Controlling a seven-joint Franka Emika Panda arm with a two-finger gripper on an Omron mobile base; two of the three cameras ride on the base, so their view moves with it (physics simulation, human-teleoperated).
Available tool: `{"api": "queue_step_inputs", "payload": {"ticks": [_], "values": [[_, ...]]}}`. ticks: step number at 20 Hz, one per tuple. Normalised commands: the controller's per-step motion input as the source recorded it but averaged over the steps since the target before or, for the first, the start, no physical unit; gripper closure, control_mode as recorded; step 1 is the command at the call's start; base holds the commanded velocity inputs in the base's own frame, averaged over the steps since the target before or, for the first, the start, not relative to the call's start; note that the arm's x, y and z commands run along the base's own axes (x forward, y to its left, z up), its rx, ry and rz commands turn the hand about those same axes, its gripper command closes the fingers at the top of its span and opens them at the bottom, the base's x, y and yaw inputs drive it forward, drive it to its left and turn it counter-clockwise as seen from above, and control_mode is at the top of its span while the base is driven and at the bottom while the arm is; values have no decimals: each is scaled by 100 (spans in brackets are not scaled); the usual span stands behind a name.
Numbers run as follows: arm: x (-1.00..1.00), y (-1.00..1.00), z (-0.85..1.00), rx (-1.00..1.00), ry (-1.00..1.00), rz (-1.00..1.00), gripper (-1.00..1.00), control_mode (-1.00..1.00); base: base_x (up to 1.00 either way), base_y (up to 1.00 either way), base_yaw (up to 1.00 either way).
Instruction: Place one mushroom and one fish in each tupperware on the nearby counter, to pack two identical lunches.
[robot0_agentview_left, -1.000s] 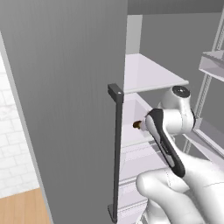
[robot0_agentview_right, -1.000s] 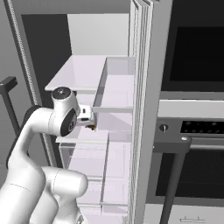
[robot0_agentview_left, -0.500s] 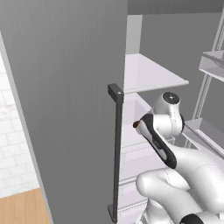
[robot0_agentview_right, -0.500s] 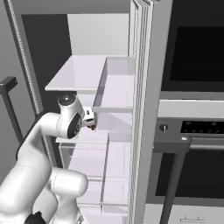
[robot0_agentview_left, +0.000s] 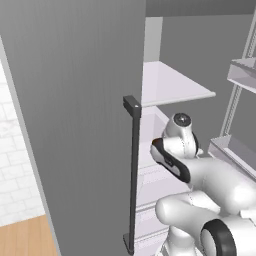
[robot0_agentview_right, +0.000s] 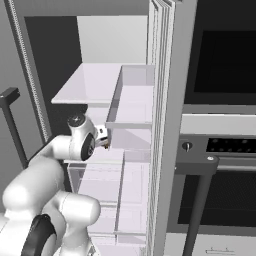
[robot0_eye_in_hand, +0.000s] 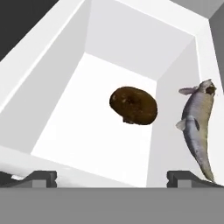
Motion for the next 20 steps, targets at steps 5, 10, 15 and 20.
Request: {"api": "queue_step_inputs", "payload": {"ticks": [5, 10, 15, 20], "values": [[35, 0, 0, 0, 2, 5, -100, -100, 0, 0, 0], [51, 0, -5, 0, 5, 2, -100, -100, 0, 0, 0], [51, 0, -27, 0, 5, 6, -100, -100, 0, 0, 0], [37, 0, -37, 0, 0, 6, -100, -100, 0, 0, 0]]}}
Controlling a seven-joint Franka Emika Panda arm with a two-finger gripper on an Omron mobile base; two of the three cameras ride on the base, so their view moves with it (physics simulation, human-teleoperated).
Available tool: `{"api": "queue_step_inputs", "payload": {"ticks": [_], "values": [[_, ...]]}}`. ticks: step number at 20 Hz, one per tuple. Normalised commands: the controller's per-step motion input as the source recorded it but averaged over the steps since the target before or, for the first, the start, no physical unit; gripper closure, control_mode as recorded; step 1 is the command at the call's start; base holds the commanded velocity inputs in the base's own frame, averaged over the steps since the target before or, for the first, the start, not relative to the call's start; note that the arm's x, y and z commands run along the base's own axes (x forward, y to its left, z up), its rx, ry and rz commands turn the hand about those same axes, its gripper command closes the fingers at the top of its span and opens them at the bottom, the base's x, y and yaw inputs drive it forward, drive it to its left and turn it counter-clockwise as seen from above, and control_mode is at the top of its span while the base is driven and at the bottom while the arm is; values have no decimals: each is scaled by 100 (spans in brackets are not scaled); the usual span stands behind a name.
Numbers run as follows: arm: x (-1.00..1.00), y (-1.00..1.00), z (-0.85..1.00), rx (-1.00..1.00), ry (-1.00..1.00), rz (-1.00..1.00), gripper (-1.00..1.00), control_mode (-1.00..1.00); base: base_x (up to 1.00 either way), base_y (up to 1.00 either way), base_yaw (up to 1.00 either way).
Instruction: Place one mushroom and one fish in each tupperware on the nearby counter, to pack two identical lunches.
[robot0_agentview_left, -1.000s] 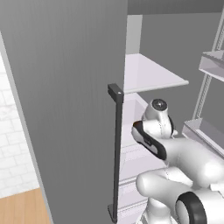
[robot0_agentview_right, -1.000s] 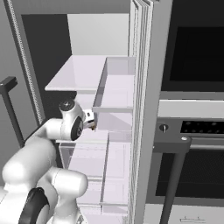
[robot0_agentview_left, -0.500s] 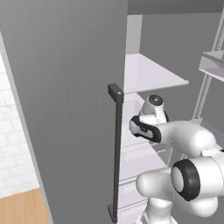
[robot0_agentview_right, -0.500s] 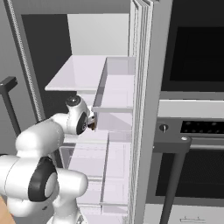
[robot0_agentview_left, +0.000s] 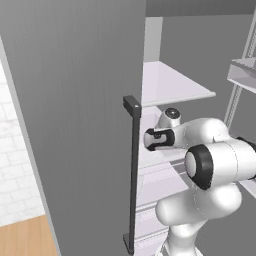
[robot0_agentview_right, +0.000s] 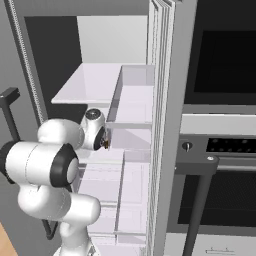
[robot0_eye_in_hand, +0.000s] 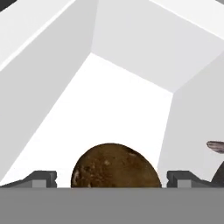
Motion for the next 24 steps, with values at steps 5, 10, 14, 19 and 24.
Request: {"api": "queue_step_inputs", "payload": {"ticks": [5, 10, 14, 19, 24], "values": [[16, 0, -37, 0, 0, 5, -100, -100, 0, 0, 0], [14, 0, -31, 0, 0, 3, -100, -100, 0, 0, 0], [0, 0, -43, 0, 0, 0, 100, -100, 0, 0, 0], [-10, 0, -45, 0, 0, 0, 100, -100, 0, 0, 0], [-17, 0, -44, 0, 0, 0, 100, -100, 0, 0, 0]]}}
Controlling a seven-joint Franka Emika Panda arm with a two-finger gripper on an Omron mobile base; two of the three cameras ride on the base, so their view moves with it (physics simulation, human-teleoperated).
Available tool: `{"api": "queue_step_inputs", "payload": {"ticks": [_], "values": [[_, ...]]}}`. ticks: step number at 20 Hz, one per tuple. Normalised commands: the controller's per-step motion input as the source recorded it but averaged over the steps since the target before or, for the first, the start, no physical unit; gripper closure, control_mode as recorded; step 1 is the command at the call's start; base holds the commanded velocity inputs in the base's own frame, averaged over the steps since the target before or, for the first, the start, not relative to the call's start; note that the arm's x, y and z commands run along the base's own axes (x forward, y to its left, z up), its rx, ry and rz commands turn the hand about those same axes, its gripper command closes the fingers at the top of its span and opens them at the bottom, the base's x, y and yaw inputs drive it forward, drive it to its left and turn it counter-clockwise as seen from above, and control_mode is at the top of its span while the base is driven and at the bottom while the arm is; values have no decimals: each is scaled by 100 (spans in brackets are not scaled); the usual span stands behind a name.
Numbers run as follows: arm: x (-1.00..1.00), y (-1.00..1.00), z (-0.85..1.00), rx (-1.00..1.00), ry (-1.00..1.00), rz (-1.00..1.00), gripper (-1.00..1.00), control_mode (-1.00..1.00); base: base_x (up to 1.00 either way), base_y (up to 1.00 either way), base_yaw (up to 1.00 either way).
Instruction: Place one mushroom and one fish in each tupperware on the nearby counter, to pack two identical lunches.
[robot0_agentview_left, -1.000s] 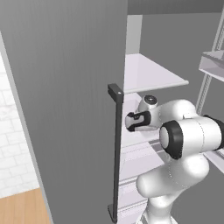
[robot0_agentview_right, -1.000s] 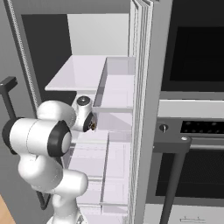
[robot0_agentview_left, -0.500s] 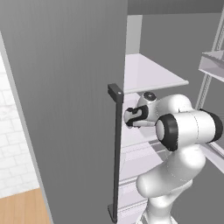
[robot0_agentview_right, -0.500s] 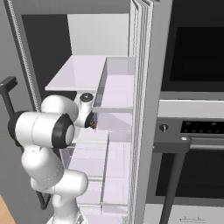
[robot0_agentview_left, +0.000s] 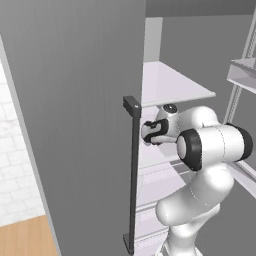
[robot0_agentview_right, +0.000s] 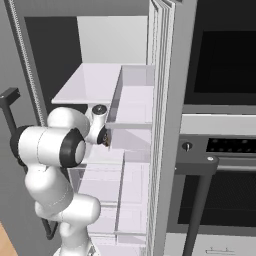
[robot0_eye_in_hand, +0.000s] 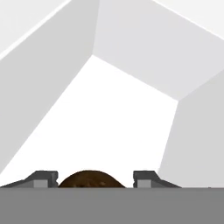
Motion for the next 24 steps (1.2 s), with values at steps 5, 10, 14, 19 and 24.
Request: {"api": "queue_step_inputs", "payload": {"ticks": [5, 10, 14, 19, 24], "values": [[-53, 2, -12, 0, -11, 0, 100, -100, 0, 0, 0], [-65, 14, 10, -2, -9, -4, 100, -100, 0, 0, 0], [-63, 3, 66, -5, 2, -6, 100, -100, 0, 0, 0], [-62, 0, 85, -5, 4, -1, 100, -100, 0, 0, 0], [-63, 0, 88, 0, 15, 0, 100, -100, 0, 0, 0]]}}
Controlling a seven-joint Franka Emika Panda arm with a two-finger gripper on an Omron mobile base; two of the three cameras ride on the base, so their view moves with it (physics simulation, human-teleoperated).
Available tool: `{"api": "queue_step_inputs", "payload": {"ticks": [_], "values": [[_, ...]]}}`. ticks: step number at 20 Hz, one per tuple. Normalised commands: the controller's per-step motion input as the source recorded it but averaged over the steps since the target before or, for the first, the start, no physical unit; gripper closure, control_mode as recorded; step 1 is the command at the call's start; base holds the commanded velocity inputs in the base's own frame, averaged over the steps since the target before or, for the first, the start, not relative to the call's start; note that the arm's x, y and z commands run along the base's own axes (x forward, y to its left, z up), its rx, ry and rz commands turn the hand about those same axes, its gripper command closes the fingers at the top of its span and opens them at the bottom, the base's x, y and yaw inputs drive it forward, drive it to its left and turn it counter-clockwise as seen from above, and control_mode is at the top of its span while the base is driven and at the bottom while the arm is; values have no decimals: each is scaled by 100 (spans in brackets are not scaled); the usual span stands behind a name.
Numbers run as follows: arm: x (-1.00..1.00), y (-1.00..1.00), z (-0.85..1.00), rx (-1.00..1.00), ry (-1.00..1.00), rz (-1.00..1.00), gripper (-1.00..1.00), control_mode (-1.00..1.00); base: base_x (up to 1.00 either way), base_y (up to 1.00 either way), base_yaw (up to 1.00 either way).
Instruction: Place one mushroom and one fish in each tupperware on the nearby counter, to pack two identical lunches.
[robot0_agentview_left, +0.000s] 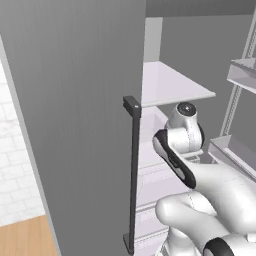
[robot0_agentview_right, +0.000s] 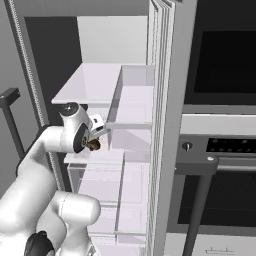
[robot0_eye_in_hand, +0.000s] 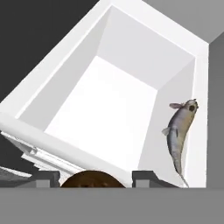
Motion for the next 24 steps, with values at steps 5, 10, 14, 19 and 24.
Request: {"api": "queue_step_inputs", "payload": {"ticks": [5, 10, 14, 19, 24], "values": [[-66, 1, 79, 0, 12, 0, 100, -100, 0, 0, 0], [-69, 12, 50, 0, 1, 0, 100, -100, 0, 0, 0], [-73, 15, 7, 0, -11, 0, 100, -100, 0, 0, 0], [-49, 2, 0, 1, -21, 0, 100, -100, 0, 0, 0], [-58, 0, 13, 0, -10, 0, 100, 100, -19, 0, 0]]}}
